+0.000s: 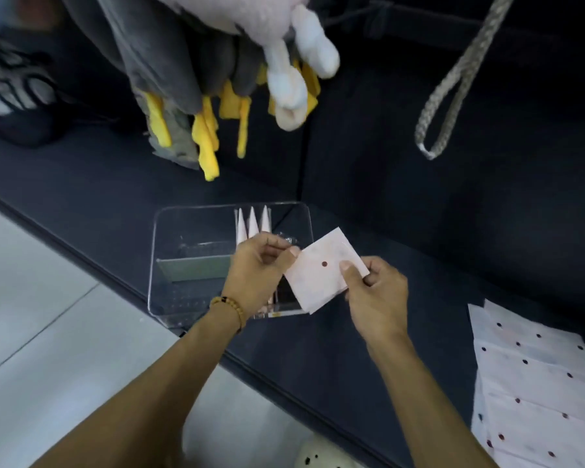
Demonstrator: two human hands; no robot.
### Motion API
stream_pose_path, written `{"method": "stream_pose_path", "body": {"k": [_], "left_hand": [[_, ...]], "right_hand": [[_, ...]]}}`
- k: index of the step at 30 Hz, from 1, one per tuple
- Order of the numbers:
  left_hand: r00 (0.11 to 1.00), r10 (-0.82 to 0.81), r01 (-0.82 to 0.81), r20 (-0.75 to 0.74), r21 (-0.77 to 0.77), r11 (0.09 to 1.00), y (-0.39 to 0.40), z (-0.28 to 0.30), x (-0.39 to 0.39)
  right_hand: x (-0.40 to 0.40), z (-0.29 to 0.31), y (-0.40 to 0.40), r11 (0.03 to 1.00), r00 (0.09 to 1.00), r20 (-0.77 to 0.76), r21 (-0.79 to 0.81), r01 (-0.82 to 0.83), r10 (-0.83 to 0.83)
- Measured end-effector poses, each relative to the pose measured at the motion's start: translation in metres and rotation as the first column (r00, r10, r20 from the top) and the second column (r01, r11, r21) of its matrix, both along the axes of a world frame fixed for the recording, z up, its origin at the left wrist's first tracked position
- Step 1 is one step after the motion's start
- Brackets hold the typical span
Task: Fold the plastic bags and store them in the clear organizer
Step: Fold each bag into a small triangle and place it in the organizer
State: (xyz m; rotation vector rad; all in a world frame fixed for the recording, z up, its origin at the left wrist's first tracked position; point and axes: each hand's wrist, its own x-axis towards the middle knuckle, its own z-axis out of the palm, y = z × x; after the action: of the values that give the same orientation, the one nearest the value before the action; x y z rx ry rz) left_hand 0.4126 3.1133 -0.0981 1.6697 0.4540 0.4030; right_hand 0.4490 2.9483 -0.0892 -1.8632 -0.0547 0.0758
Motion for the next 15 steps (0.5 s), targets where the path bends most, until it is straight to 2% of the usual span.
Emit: {"method": "stream_pose_path", "body": {"k": [2, 4, 8, 11, 15], "left_hand": [[0.987, 0.163, -0.163, 0.019, 0.177, 0.971, 0.019, -0.005, 0.008], [0.963, 0.267, -0.258, 0.029, 0.380, 0.888, 0.033, -0.013, 0.017], [0.940, 0.336, -0.233, -0.052, 0.621, 0.749, 0.046, -0.027, 0.035], [0.931, 0.354, -0.213, -0.088, 0.658, 0.722, 0.049, -0.037, 0.040], [0.890, 0.454, -0.364, -0.043, 0.531, 0.765, 0.063, -0.040, 0.032]], "right_hand": [[0.010, 0.000, 0.012, 0.999, 0.999, 0.007, 0.035, 0.040, -0.040], [0.018, -0.002, 0.021, 0.994, 0.997, -0.023, 0.085, 0.072, -0.070], [0.030, -0.008, 0.039, 0.978, 0.992, -0.076, 0.175, 0.115, -0.103], [0.039, -0.011, 0.053, 0.968, 0.991, -0.088, 0.219, 0.122, -0.105], [0.045, -0.011, 0.078, 0.970, 0.993, -0.114, 0.239, 0.049, -0.022]]}}
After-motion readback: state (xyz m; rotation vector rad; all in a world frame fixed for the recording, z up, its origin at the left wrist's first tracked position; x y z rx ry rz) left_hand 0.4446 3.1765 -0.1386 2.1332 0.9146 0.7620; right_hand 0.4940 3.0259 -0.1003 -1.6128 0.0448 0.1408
